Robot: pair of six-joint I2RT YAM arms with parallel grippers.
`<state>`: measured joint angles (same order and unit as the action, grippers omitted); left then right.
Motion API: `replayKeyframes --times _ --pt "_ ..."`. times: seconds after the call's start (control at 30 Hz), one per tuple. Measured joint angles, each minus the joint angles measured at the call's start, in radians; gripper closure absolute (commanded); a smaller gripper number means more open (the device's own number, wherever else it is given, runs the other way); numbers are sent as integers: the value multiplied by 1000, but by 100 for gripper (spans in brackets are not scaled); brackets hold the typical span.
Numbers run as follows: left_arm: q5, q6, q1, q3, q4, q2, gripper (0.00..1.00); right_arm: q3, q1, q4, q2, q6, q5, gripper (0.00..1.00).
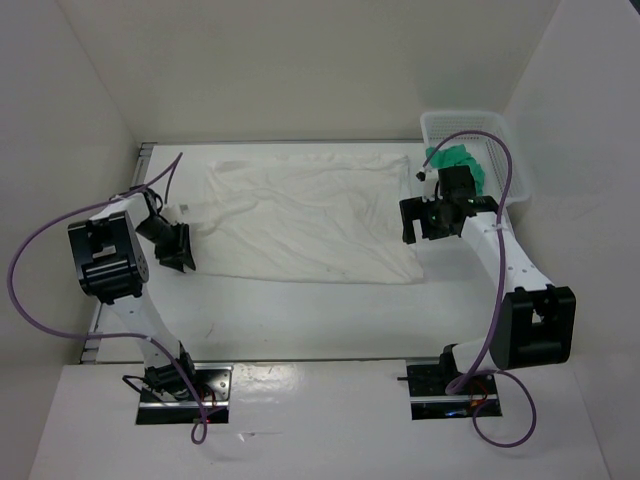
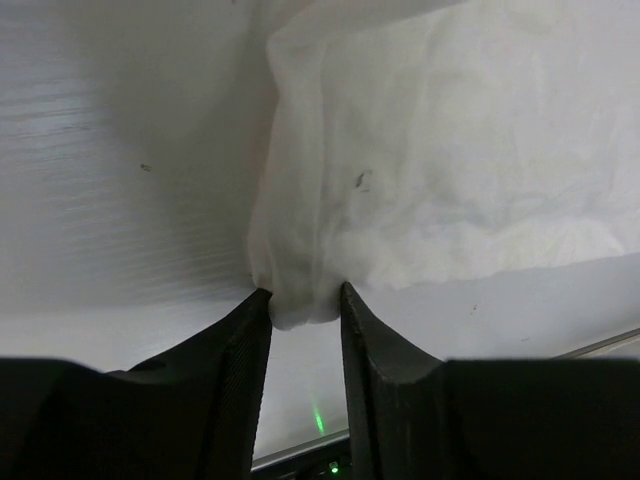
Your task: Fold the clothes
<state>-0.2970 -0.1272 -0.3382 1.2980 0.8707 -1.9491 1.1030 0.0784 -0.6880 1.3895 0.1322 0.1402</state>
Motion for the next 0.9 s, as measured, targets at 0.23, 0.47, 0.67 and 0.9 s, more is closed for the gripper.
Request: replayKeyframes --times 0.23,0.47,0.67,0.9 --pt "-17 6 13 -1 -11 -13 95 0 0 0 0 0 -2 1" --pt "-28 16 14 -7 -17 -12 100 -8 -3 0 60 0 -36 1" --pt "-27 25 14 -28 -37 8 100 -16 -53 -3 132 0 -53 1" --pt "-18 25 19 -40 -50 23 100 -10 -92 -8 217 0 -35 1"
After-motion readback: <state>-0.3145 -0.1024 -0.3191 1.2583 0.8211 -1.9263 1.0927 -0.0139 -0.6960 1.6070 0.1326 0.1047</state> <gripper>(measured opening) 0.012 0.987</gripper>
